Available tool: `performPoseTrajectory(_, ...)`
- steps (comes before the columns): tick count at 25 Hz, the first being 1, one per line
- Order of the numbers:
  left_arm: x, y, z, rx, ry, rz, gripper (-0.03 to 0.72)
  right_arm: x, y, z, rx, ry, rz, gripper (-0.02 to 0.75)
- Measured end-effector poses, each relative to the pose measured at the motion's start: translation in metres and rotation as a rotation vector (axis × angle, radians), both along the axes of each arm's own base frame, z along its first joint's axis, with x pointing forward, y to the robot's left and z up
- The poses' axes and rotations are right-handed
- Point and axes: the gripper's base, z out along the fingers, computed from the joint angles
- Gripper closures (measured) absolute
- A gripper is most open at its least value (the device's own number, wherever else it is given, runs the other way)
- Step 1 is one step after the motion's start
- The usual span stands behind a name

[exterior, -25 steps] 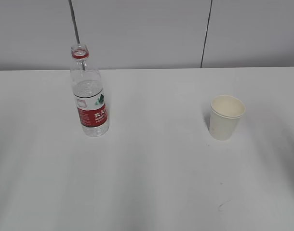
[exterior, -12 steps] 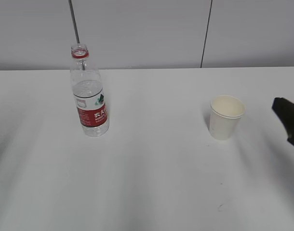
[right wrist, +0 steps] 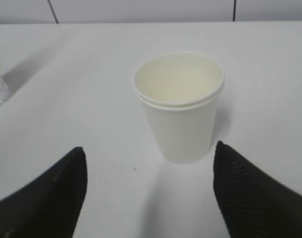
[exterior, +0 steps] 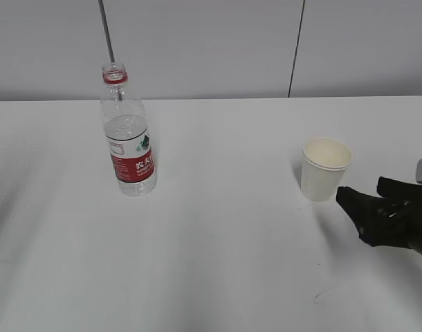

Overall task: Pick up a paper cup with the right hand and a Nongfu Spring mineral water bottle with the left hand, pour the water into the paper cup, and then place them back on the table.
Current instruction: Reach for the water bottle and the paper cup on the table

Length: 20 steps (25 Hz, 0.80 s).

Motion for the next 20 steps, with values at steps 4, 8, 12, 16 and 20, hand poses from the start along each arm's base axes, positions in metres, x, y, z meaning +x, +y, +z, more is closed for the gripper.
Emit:
performPoseTrajectory(4, 0.0, 0.0, 0.0, 0.017, -0.001, -0.005, 0.449, 0.004, -0.003, -0.016, -0.053, 0.04, -0.023, 0.146)
performPoseTrajectory(8, 0.0, -0.001, 0.0, 0.033, 0.003, -0.009, 0.449, 0.006, -0.007, -0.019, -0.081, 0.039, -0.057, 0.146)
performPoseTrajectory(12, 0.0, -0.001, -0.001, 0.035, 0.005, -0.009, 0.449, 0.006, -0.007, -0.019, -0.086, 0.035, -0.056, 0.146)
performPoseTrajectory(16, 0.0, -0.001, -0.001, 0.035, 0.005, -0.009, 0.449, 0.006, -0.006, -0.019, -0.087, 0.035, -0.044, 0.146)
performPoseTrajectory(20, 0.0, -0.001, -0.001, 0.036, 0.006, -0.01, 0.449, 0.008, -0.005, -0.018, -0.09, 0.024, -0.026, 0.146)
